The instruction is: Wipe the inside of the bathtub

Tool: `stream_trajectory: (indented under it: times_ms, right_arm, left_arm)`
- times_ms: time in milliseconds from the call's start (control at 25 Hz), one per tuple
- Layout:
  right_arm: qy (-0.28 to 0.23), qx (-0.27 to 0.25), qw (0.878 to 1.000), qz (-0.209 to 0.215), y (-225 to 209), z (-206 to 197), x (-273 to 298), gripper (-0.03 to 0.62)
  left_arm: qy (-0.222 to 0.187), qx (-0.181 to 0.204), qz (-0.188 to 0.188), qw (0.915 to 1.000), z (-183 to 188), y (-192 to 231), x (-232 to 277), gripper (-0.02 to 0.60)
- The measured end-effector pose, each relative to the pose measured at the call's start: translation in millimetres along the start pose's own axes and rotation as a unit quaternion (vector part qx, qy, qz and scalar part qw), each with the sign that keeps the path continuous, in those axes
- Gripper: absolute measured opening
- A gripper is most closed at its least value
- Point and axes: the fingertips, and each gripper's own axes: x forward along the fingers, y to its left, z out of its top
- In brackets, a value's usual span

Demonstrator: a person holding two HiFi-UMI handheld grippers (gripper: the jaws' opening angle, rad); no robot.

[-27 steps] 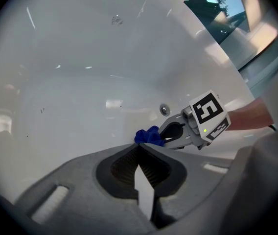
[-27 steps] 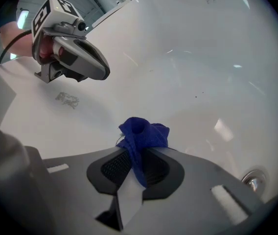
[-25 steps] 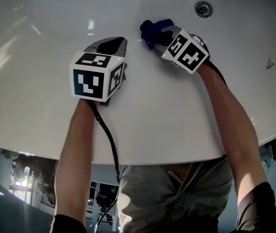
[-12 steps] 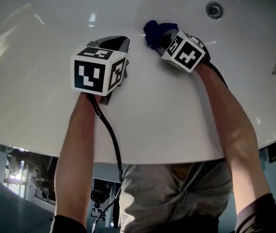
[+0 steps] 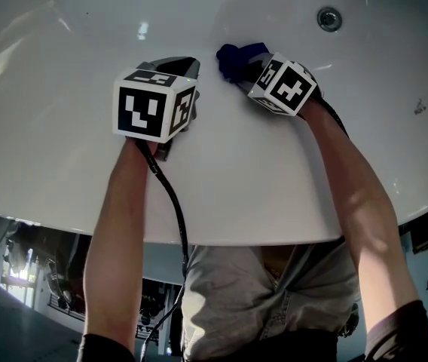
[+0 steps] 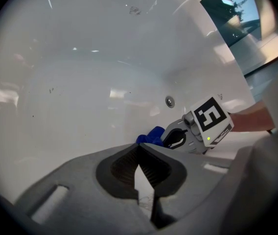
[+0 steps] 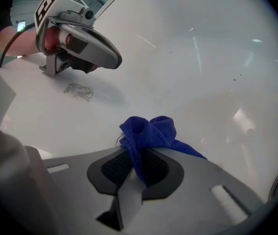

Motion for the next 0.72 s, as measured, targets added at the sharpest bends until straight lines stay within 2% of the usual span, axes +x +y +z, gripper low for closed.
stream_trajectory:
  times_ms: [440,720]
  right_arm:
    - [-0.011,-0.004,1.000,0.022,37.0,2.7,-24.3,0.054]
    - [-0.009,-0.026,0.999,0.039,67.2,1.1,-49.3,0.054]
  left_arm:
    - [0.003,0.007,-0.005,1.0000,-8.3,-30.0,-14.0,0.005]
    - [0.032,0.019,-0.007,0.9993,-17.6,-51.2,-23.1,0.005]
